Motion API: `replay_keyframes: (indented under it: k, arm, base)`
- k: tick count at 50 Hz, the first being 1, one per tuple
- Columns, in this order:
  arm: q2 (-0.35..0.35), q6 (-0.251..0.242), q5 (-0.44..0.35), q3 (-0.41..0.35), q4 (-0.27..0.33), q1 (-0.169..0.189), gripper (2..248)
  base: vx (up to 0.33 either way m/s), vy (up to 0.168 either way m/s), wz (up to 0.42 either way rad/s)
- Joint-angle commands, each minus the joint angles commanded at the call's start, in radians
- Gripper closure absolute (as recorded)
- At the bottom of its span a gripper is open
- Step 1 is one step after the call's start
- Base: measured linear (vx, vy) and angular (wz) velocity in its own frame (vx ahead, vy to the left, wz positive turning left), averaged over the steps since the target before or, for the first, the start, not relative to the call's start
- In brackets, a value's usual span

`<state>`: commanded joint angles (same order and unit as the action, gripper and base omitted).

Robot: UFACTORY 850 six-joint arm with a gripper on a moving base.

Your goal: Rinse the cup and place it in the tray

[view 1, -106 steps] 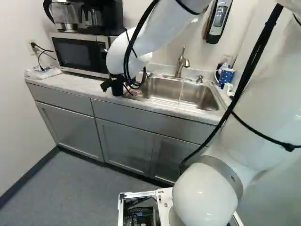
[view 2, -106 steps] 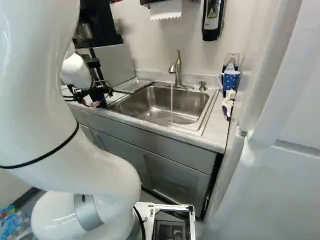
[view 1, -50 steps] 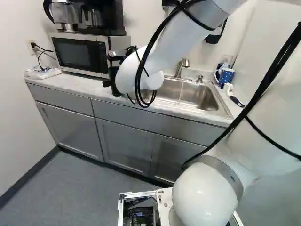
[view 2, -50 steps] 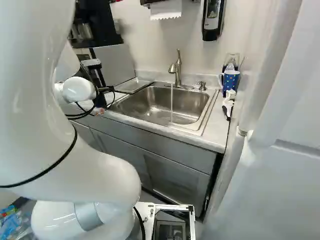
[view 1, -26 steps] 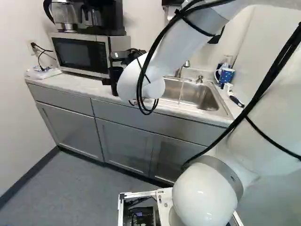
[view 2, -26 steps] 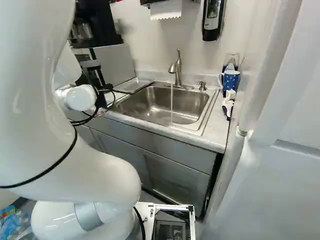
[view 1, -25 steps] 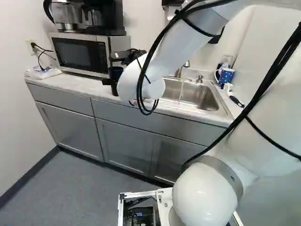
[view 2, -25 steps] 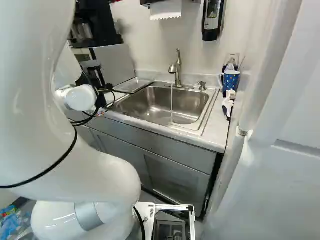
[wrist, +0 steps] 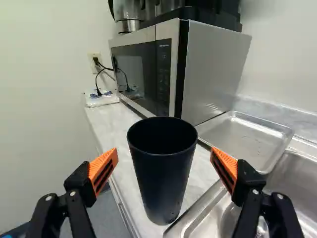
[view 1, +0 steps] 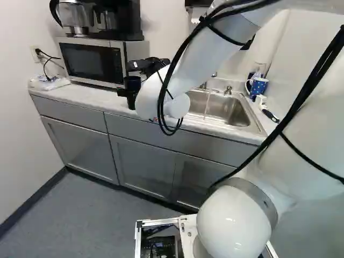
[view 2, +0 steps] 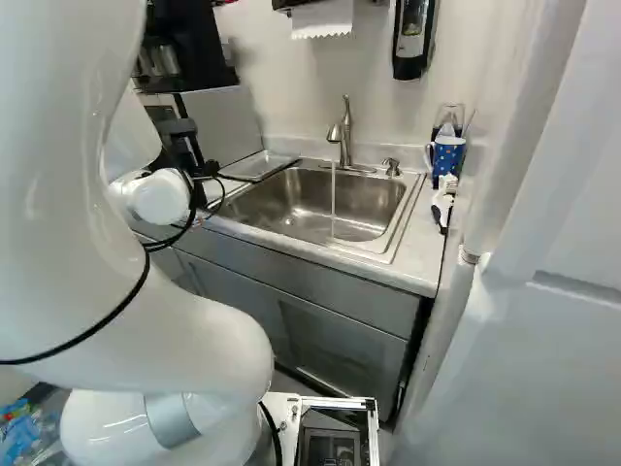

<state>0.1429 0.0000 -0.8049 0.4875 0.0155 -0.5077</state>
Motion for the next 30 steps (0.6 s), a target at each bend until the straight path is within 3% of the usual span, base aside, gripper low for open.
replay_keyframes:
  k: [30]
  arm:
    - [-0.012, 0.0, 0.0, -0.004, 0.0, 0.0, 3]
  base:
    - [0.0, 0.0, 0.0]
